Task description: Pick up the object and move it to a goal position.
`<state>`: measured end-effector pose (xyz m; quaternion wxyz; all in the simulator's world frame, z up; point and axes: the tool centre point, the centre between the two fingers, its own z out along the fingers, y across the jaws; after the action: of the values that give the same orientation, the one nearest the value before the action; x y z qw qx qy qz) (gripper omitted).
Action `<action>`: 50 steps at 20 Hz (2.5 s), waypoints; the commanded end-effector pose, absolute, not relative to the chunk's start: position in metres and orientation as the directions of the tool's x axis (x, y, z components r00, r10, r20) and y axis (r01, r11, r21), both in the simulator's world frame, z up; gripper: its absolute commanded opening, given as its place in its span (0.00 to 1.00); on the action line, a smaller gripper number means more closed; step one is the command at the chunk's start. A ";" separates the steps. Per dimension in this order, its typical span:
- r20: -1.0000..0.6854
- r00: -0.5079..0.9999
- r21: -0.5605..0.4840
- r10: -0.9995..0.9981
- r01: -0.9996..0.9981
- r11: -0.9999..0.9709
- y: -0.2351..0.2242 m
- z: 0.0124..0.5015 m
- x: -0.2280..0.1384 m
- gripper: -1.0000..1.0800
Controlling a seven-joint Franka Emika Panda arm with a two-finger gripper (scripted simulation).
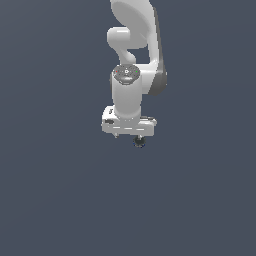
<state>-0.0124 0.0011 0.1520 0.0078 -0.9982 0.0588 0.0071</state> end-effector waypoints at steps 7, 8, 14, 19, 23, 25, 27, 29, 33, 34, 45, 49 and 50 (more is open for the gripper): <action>-0.014 0.967 -0.011 -0.253 -0.253 -0.967 0.020 0.126 -0.027 0.96; -0.013 0.962 -0.011 -0.274 -0.274 -0.962 0.023 0.122 -0.029 0.96; -0.010 0.917 -0.006 -0.398 -0.398 -0.917 0.039 0.100 -0.045 0.96; -0.007 0.873 -0.003 -0.487 -0.487 -0.873 0.050 0.083 -0.058 0.96; -0.004 0.843 -0.002 -0.538 -0.538 -0.843 0.056 0.074 -0.066 0.96; -0.003 0.831 -0.001 -0.557 -0.557 -0.831 0.058 0.071 -0.070 0.96; -0.002 0.820 -0.001 -0.572 -0.572 -0.820 0.060 0.068 -0.072 0.96; -0.001 0.812 0.000 -0.583 -0.583 -0.812 0.061 0.066 -0.074 0.96; 0.000 0.804 0.000 -0.594 -0.594 -0.804 0.062 0.064 -0.076 0.96; 0.000 0.804 0.000 -0.595 -0.595 -0.804 0.062 0.064 -0.076 0.96; 0.000 0.805 0.000 -0.594 -0.594 -0.805 0.062 0.035 -0.077 0.96; 0.000 0.804 0.000 -0.594 -0.594 -0.804 0.062 0.020 -0.077 0.96; 0.000 0.804 0.000 -0.595 -0.595 -0.804 0.062 0.018 -0.077 0.96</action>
<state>-0.0776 0.0619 0.0221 -0.0002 -0.9498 0.3129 0.0006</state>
